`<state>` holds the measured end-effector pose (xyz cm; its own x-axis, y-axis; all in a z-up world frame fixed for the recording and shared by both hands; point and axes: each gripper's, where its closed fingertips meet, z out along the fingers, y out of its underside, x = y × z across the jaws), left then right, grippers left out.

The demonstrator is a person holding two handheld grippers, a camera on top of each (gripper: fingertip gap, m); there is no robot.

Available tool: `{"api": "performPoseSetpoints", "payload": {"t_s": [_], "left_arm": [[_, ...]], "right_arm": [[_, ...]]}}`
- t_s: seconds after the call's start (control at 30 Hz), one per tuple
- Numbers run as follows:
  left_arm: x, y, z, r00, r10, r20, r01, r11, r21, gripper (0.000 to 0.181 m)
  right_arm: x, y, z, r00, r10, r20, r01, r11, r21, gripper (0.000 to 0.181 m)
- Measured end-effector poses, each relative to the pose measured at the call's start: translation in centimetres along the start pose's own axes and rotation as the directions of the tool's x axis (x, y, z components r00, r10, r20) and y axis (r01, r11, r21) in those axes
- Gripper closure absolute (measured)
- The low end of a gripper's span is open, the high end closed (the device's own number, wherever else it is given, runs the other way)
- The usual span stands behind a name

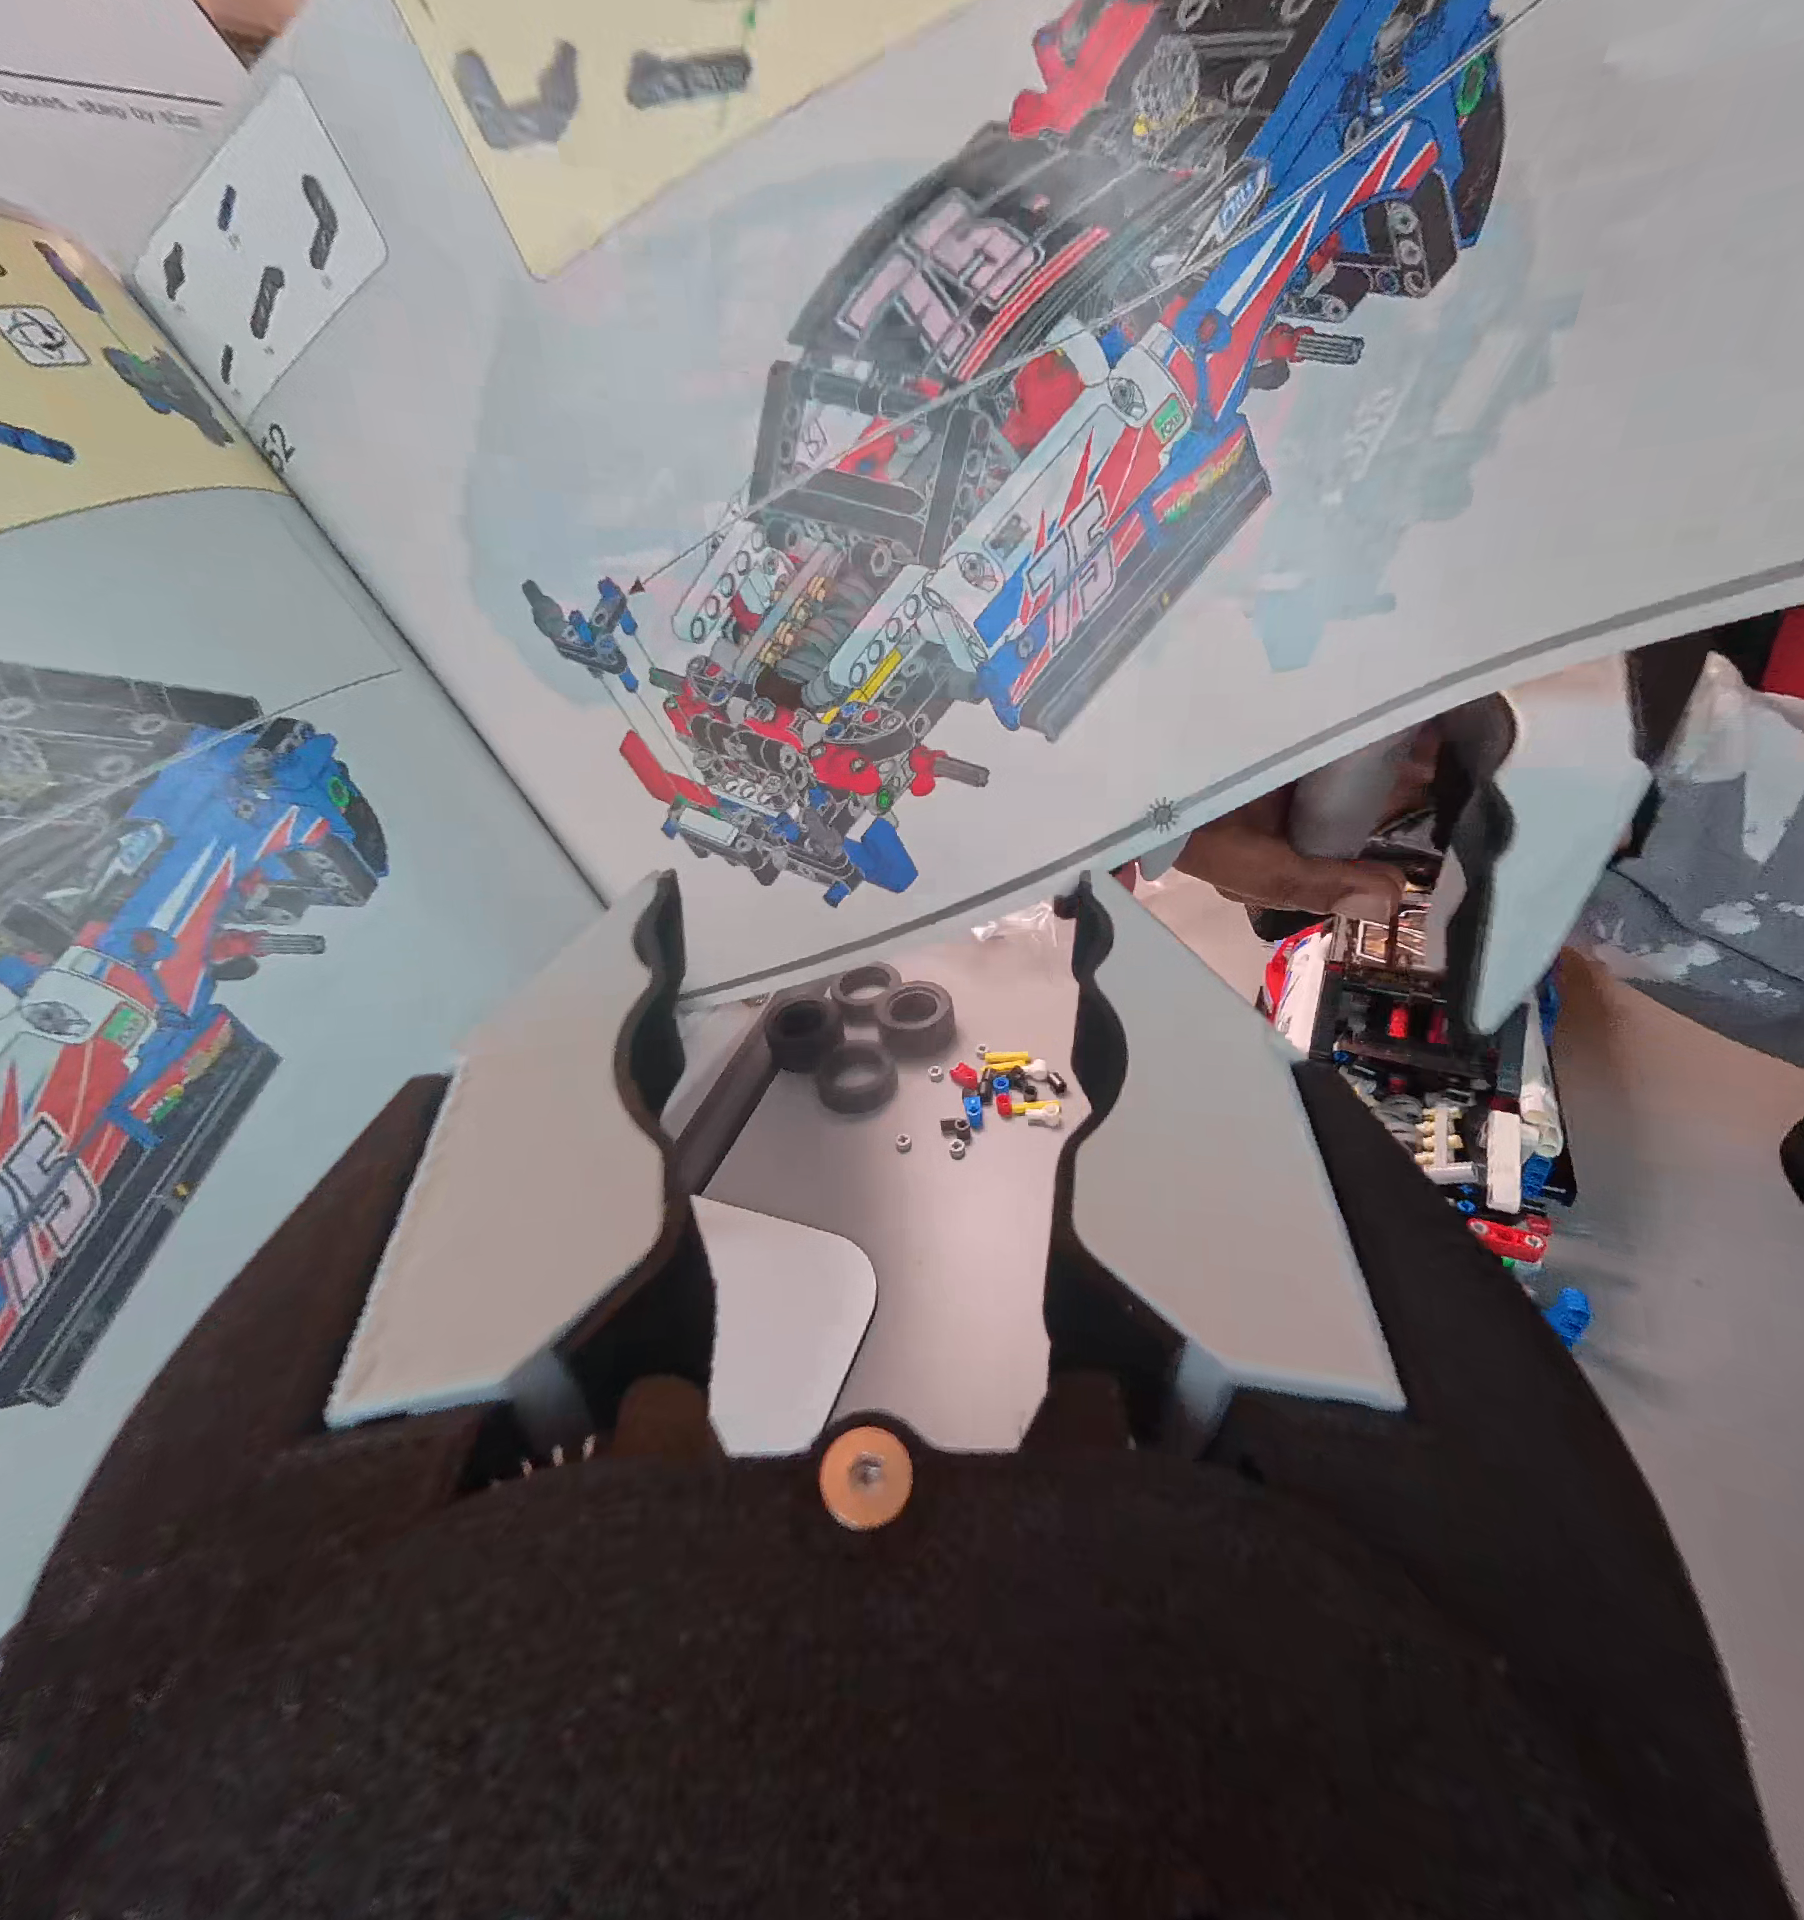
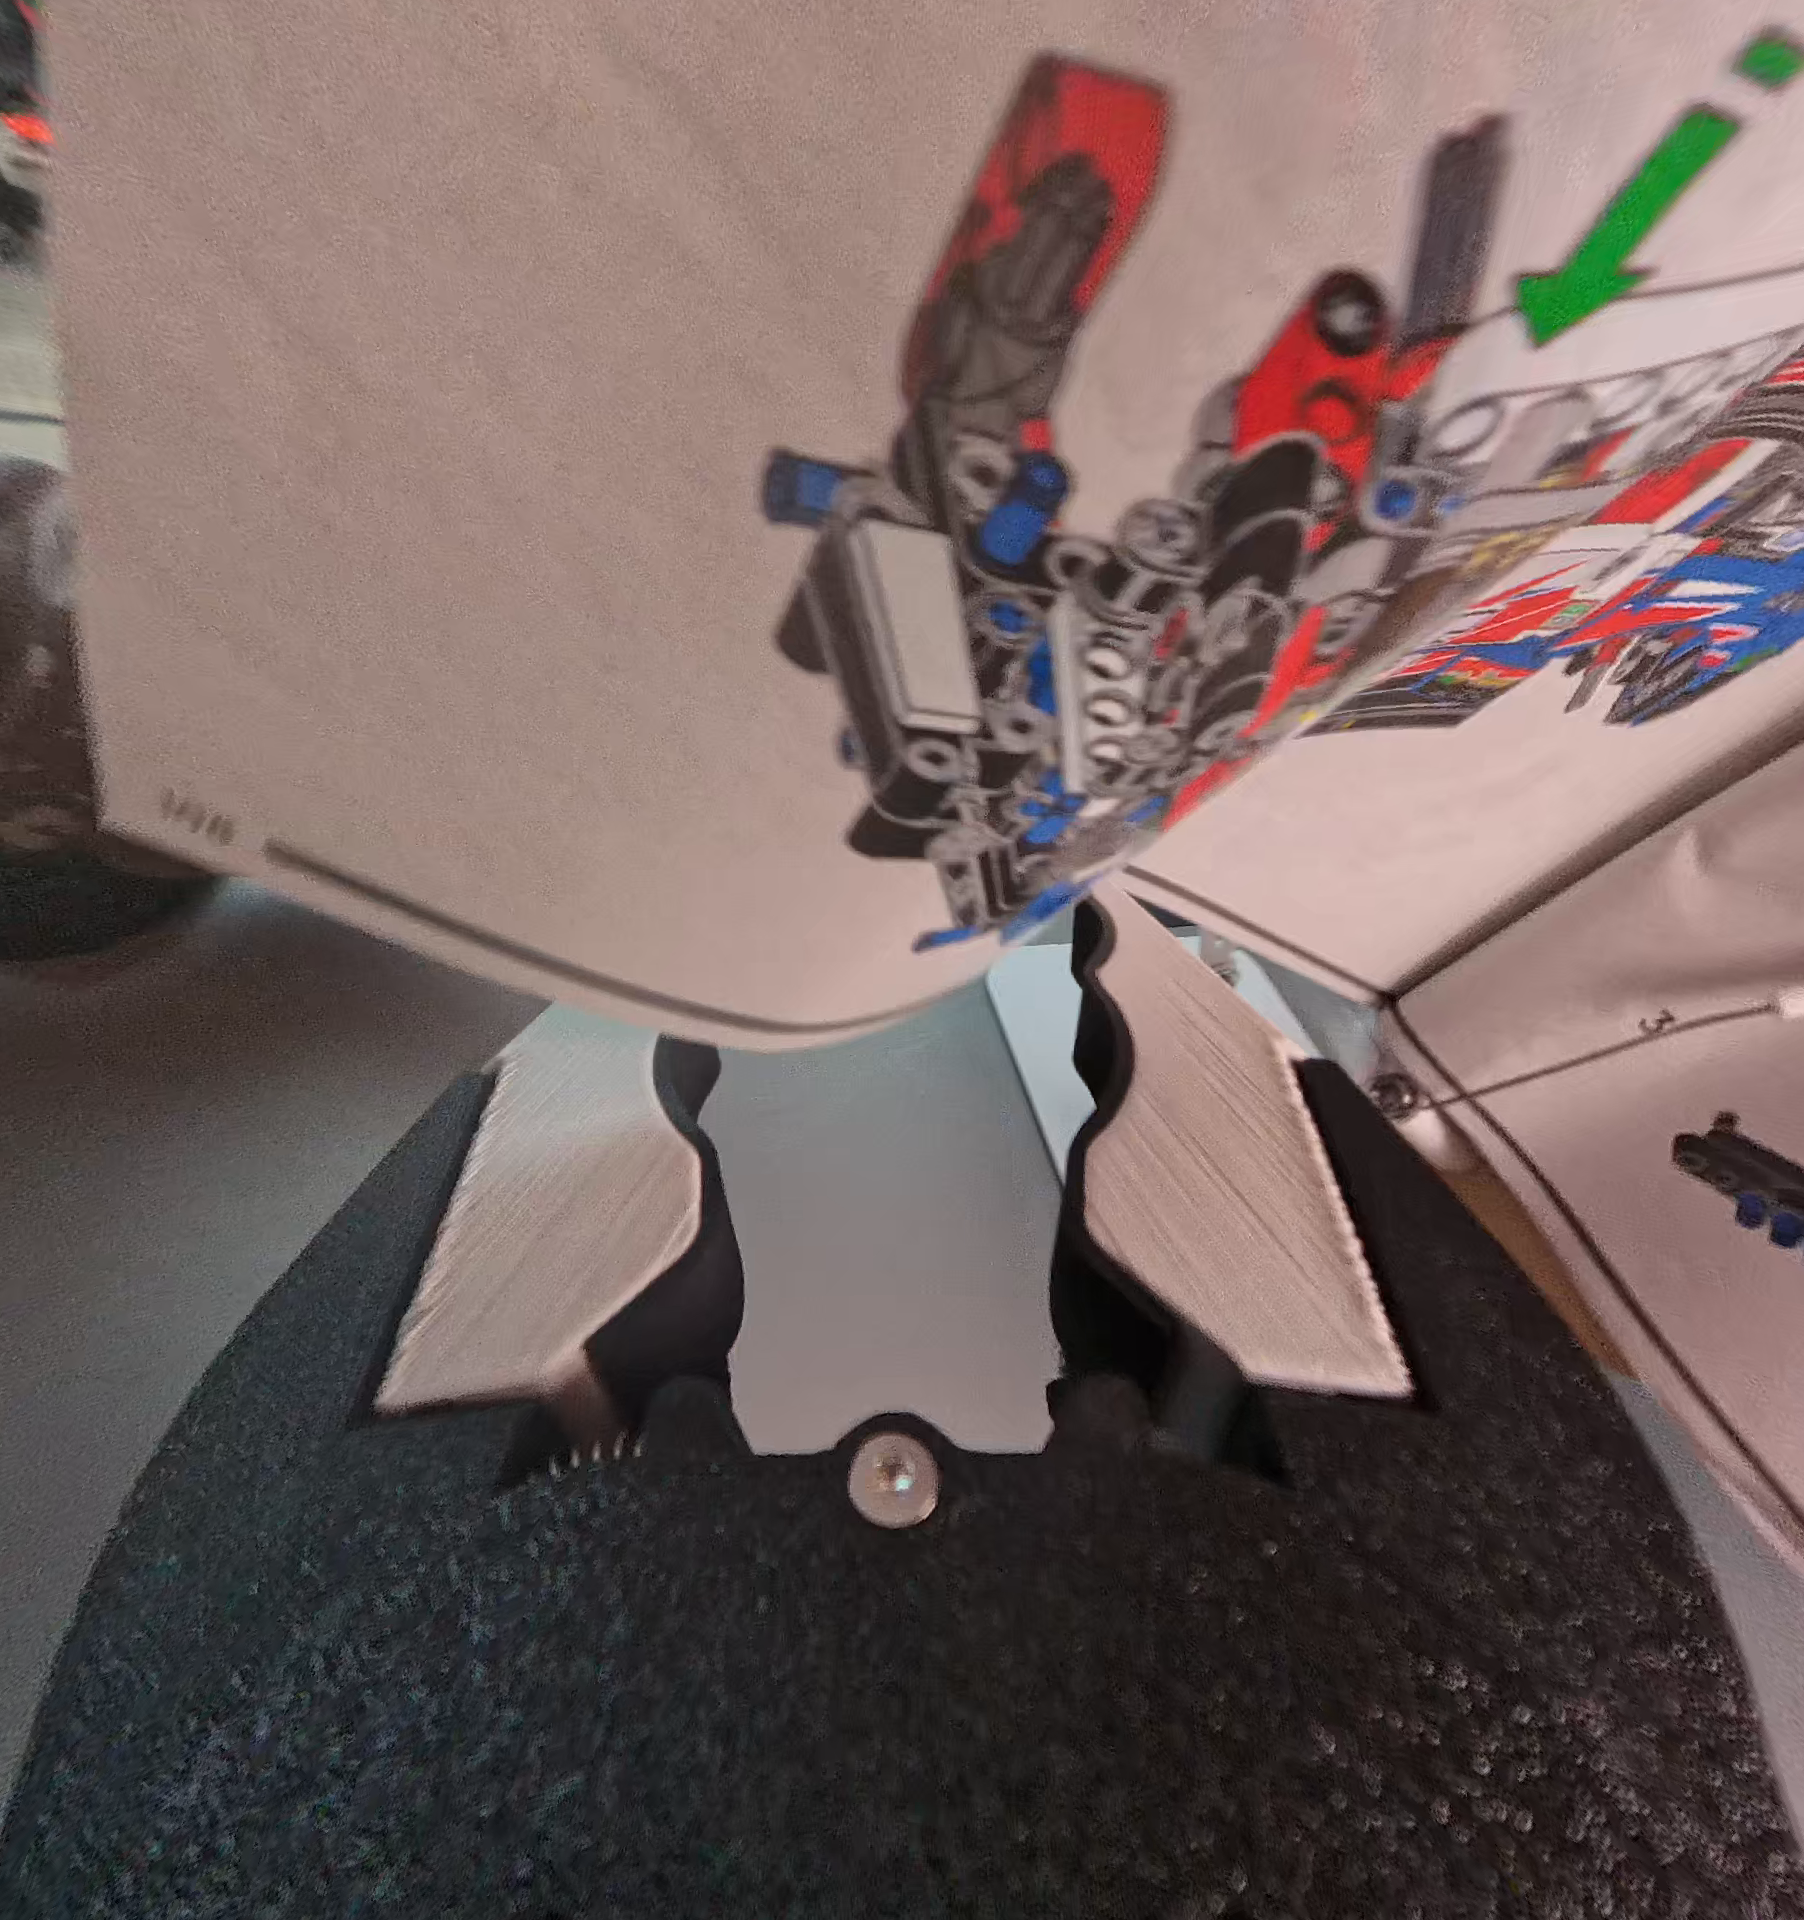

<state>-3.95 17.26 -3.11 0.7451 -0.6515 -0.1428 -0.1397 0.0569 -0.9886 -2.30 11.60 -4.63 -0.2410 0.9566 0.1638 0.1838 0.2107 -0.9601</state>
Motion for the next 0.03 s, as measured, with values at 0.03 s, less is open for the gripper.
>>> {"api": "performPoseSetpoints", "payload": {"t_s": [0.03], "left_arm": [[0.03,0.00,0.04,1.000,-0.007,0.001,0.007,1.000,0.003,0.115]], "right_arm": [[-0.28,0.24,-1.03,0.997,0.051,0.050,-0.051,0.999,0.006,0.132]]}}
